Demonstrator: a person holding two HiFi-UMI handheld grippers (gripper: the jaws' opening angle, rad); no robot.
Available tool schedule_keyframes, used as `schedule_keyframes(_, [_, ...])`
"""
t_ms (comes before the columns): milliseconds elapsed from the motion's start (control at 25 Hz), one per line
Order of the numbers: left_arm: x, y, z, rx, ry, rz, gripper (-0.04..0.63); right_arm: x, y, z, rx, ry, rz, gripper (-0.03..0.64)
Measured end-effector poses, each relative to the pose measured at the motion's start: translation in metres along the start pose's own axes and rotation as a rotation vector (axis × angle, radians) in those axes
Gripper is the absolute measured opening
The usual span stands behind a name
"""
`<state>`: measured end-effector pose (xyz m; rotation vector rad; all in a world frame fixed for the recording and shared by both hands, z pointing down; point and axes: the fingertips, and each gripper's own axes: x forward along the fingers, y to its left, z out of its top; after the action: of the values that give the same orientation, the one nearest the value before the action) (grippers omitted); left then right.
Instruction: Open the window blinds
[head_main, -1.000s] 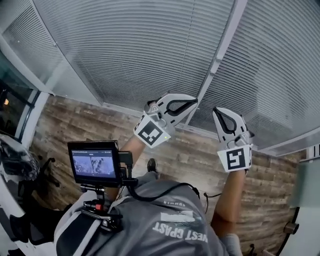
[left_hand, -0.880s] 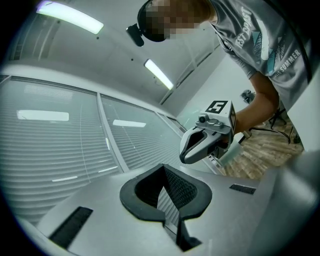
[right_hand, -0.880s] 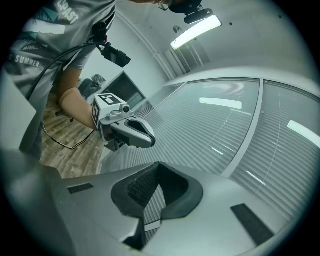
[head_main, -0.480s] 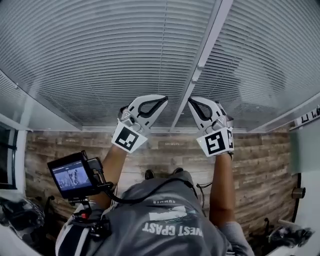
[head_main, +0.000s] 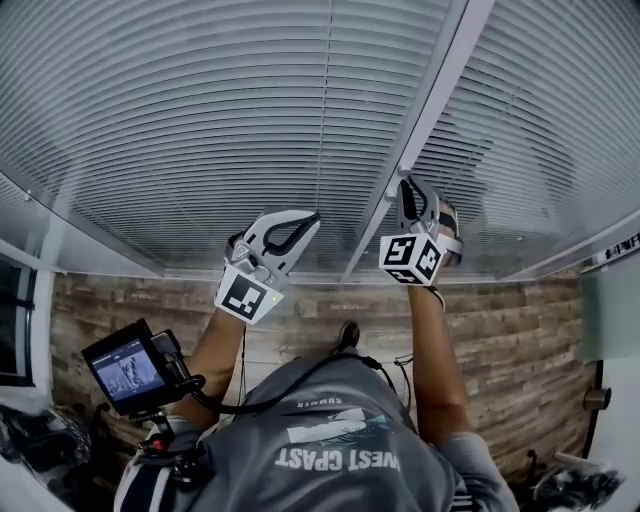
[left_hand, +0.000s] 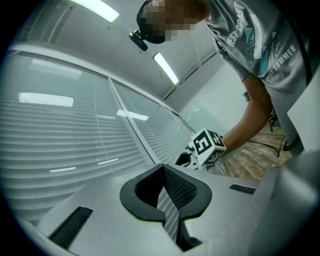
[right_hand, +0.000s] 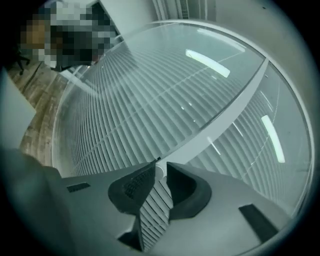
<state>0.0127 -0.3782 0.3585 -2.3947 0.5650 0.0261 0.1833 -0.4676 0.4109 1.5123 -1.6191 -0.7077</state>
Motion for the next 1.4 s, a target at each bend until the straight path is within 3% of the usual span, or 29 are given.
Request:
schedule_keyframes(80, [0.0, 0.004, -0.001, -0.013, -0.002, 0.017, 0.0, 0.008, 0.004, -0.003, -0.032, 0.02, 0.0, 0.116])
schedule_keyframes(200, [0.0, 0.004, -0.002, -0.028, -0.007, 0.028, 0.0, 0.014, 0.012, -0.009, -0.105, 0.056, -0.003, 0.117])
schedule_keyframes(320, [0.002, 0.002, 0.0, -0.026, -0.013, 0.027, 0.0, 0.012, 0.006, -0.012, -0.177, 0.072, -0.062, 0.117])
schedule_keyframes(440, [0.001, 0.003, 0.002, -0.035, -0.016, 0.037, 0.0, 0.009, 0.002, -0.008, -0.131, 0.028, -0.097, 0.115])
schedule_keyframes(520, [0.0, 0.005, 0.003, -0.049, -0.032, 0.05, 0.0, 0.007, 0.0, -0.004, 0.053, -0.025, -0.091, 0.115])
schedule_keyframes(640, [0.006, -0.003, 0.0, -0.085, -0.044, 0.037, -0.001, -0.002, -0.012, -0.016, 0.455, -0.068, -0.081, 0.115])
schedule_keyframes(960, [-0.002, -0.001, -0.002, -0.055, -0.022, 0.03, 0.0, 0.007, -0.016, -0.03, 1.786, -0.242, 0.053, 0.115])
schedule_keyframes(1040, [-0.002, -0.002, -0.003, -0.06, -0.022, 0.028, 0.0, 0.009, -0.017, -0.035, 1.995, -0.288, 0.089, 0.115])
schedule_keyframes(1080, [-0.002, -0.002, -0.002, -0.061, -0.024, 0.026, 0.0, 0.009, -0.017, -0.036, 2.03, -0.302, 0.1, 0.115])
schedule_keyframes(1160, [-0.002, -0.004, -0.002, -0.062, -0.029, 0.021, 0.0, 0.01, -0.017, -0.033, 1.927, -0.291, 0.101, 0.115])
schedule_keyframes(1240, [-0.003, -0.007, -0.003, -0.059, -0.028, 0.015, 0.0, 0.011, -0.016, -0.027, 1.627, -0.228, 0.071, 0.115])
schedule_keyframes(1280, [-0.002, -0.007, -0.003, -0.058, -0.025, 0.012, 0.0, 0.011, -0.015, -0.025, 1.395, -0.179, 0.04, 0.115])
schedule_keyframes(1320, [-0.001, -0.008, -0.002, -0.056, -0.024, 0.009, 0.0, 0.012, -0.013, -0.022, 1.097, -0.116, -0.001, 0.115])
schedule_keyframes(1400, [0.001, -0.007, -0.001, -0.052, -0.024, 0.006, 0.0, 0.016, -0.009, -0.017, 0.402, 0.024, -0.09, 0.115])
